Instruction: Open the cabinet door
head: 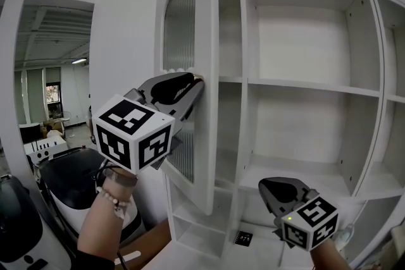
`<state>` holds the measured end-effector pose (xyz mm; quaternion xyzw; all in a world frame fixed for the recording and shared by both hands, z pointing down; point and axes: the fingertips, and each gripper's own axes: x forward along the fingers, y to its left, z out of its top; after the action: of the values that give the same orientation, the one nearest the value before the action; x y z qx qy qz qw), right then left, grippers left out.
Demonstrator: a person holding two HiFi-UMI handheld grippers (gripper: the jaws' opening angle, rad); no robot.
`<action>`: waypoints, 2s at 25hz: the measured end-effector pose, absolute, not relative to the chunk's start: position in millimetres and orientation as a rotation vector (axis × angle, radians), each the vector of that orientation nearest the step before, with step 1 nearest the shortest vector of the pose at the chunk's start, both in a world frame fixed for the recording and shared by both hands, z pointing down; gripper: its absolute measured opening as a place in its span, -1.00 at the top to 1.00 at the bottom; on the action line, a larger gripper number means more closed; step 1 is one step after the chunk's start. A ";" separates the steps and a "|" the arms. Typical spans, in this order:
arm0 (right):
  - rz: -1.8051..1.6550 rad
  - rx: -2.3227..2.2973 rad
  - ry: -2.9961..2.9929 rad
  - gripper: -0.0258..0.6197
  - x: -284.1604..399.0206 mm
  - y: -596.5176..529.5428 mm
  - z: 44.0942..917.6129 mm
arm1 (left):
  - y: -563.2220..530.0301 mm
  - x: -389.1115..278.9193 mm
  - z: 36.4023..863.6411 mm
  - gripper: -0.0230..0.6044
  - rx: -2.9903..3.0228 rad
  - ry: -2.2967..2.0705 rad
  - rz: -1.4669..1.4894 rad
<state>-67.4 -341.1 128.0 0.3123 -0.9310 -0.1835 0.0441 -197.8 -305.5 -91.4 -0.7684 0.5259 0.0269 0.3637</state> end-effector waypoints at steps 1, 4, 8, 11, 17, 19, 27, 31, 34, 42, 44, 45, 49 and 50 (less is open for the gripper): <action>-0.557 0.950 -2.847 0.92 -68.4 -340.1 128.3 | -302.9 -199.5 -91.2 0.68 -1.981 1.346 0.071; -0.540 0.934 -2.854 0.92 -72.4 -337.2 128.7 | -295.1 -205.6 -91.8 0.68 -1.987 1.334 0.070; -0.548 0.923 -2.859 0.92 -76.1 -337.6 129.7 | -286.9 -212.5 -92.2 0.67 -1.988 1.327 0.071; -0.561 0.910 -2.866 0.92 -80.1 -336.4 129.8 | -279.7 -218.4 -91.8 0.67 -1.983 1.331 0.079; -0.552 0.862 -2.879 0.92 -91.3 -333.2 130.4 | -266.1 -231.7 -93.0 0.66 -1.972 1.344 0.091; -0.535 0.835 -2.885 0.92 -97.0 -329.7 131.1 | -260.1 -236.5 -93.0 0.65 -1.965 1.354 0.083; -0.565 0.764 -2.909 0.92 -119.9 -320.6 131.2 | -236.8 -264.2 -92.8 0.64 -1.904 1.415 0.061; -0.571 0.731 -2.917 0.92 -128.3 -314.1 131.6 | -226.8 -276.5 -93.2 0.64 -1.871 1.458 0.072; -0.557 0.695 -2.919 0.92 -132.7 -310.5 133.5 | -220.7 -289.3 -93.2 0.64 -1.847 1.496 0.090; -0.594 0.658 -2.937 0.92 -143.9 -309.1 133.4 | -205.0 -324.3 -92.8 0.70 -1.830 1.605 0.137; -0.594 0.644 -2.943 0.92 -147.4 -307.6 133.7 | -205.0 -326.6 -93.6 0.71 -1.819 1.610 0.129; -0.595 0.637 -2.947 0.92 -148.9 -307.2 133.9 | -205.2 -327.2 -93.8 0.71 -1.811 1.613 0.122; -0.591 0.620 -2.960 0.92 -151.8 -306.4 135.2 | -203.2 -330.6 -92.2 0.72 -1.779 1.647 0.100; -0.590 0.619 -2.962 0.92 -152.0 -306.5 135.6 | -202.0 -332.8 -91.9 0.73 -1.771 1.658 0.099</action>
<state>-152.0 -306.5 135.6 0.2006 -0.9604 -0.1912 0.0293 -332.8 -202.0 -91.9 -0.6836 0.6398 0.0382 0.3492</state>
